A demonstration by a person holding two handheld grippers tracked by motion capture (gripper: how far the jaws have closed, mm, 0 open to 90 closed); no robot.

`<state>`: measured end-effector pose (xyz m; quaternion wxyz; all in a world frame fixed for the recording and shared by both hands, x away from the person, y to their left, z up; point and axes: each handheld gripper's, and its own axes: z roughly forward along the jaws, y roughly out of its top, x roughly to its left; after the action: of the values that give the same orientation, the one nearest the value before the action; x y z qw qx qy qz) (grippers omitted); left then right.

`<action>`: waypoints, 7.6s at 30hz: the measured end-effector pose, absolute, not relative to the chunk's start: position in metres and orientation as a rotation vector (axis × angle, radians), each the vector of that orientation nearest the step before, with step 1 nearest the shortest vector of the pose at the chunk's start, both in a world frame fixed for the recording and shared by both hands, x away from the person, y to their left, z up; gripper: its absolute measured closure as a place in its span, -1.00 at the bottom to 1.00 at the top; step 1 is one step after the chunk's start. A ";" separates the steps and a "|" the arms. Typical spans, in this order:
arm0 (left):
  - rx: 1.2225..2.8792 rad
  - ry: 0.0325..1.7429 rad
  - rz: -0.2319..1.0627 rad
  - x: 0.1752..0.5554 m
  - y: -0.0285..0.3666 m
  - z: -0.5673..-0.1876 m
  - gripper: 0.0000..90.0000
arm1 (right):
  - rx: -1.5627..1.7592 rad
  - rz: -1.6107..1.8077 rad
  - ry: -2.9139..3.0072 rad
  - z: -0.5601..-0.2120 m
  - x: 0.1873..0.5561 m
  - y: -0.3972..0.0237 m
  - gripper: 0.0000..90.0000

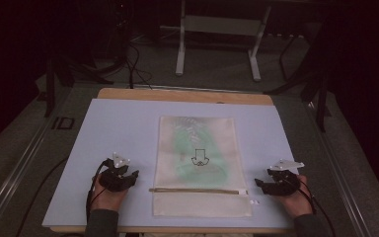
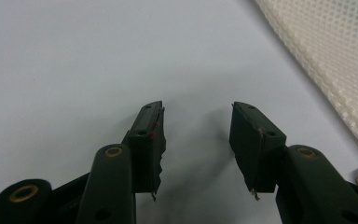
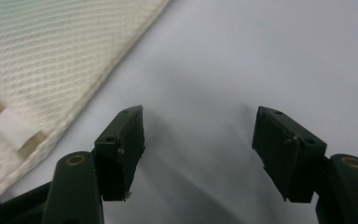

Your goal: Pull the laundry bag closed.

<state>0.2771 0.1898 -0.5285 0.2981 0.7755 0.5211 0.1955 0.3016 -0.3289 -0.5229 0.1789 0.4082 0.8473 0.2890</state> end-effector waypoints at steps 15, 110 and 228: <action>2.077 1.359 0.524 0.277 0.189 -0.527 0.29 | 0.996 0.719 2.555 -0.506 0.297 -0.310 -0.16; 2.064 1.272 0.513 0.271 0.188 -0.525 0.28 | 0.380 0.689 2.895 -0.484 0.296 -0.155 0.11; 2.058 1.266 0.514 0.271 0.190 -0.524 0.29 | 0.086 0.824 2.981 -0.498 0.300 0.015 0.81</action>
<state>0.2713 0.1903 -0.5242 0.3294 0.7865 0.4840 0.1965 0.2997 0.0153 -0.4982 0.0240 0.0277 0.9632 0.2664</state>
